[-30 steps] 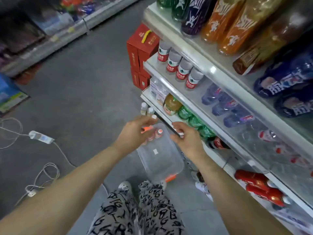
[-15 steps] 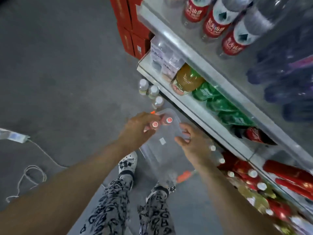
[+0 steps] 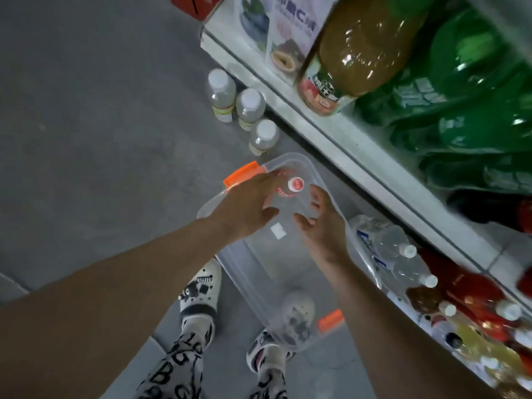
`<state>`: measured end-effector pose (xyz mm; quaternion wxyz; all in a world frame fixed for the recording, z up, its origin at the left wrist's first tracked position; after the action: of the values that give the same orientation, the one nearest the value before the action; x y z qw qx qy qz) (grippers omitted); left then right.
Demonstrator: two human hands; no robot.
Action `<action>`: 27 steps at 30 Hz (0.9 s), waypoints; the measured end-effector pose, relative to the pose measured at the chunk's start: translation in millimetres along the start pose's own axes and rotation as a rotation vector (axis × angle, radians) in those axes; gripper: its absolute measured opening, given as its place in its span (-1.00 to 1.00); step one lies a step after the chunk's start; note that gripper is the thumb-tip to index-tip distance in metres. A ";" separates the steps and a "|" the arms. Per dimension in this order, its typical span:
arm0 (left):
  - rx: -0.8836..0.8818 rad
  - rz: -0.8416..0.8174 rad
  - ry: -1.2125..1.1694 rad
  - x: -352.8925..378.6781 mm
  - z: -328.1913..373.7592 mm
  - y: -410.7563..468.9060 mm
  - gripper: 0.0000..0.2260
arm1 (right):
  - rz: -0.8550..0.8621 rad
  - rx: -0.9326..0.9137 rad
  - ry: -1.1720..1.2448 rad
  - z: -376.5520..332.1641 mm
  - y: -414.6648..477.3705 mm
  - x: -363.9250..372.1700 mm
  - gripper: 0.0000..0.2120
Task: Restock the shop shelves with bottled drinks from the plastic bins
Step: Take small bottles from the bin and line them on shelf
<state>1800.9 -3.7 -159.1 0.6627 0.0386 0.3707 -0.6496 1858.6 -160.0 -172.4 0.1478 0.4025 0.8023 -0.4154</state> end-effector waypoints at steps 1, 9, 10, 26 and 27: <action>0.008 0.005 0.015 6.9 -3.3 5.7 -0.38 | 0.005 -0.010 -0.003 6.0 8.0 4.0 -0.36; 0.068 0.046 0.062 42.0 -27.0 36.5 -0.40 | 0.033 -0.173 0.048 27.2 41.7 34.1 -0.51; 0.073 0.047 0.071 45.0 -30.3 39.1 -0.41 | 0.033 -0.172 0.075 26.6 44.2 35.8 -0.53; 0.146 -0.014 0.202 50.5 -11.6 38.9 -0.64 | 0.111 -0.105 0.158 29.4 17.6 9.0 -0.82; 0.148 -0.024 0.223 50.1 -5.0 35.1 -0.67 | 0.094 -0.098 0.160 28.7 10.3 3.8 -0.84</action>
<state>1823.9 -37.3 -204.9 0.6048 0.1546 0.3935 -0.6748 1861.3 -177.2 -197.7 0.1221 0.4640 0.8110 -0.3349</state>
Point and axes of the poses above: each hand's wrist, its own y-axis towards the middle knuckle, its own x-axis out of the palm, z = x × y, the point moved 6 cm from there along y, towards the middle knuckle, and after that the axes turned 2 degrees about z, right-handed, at the moved point
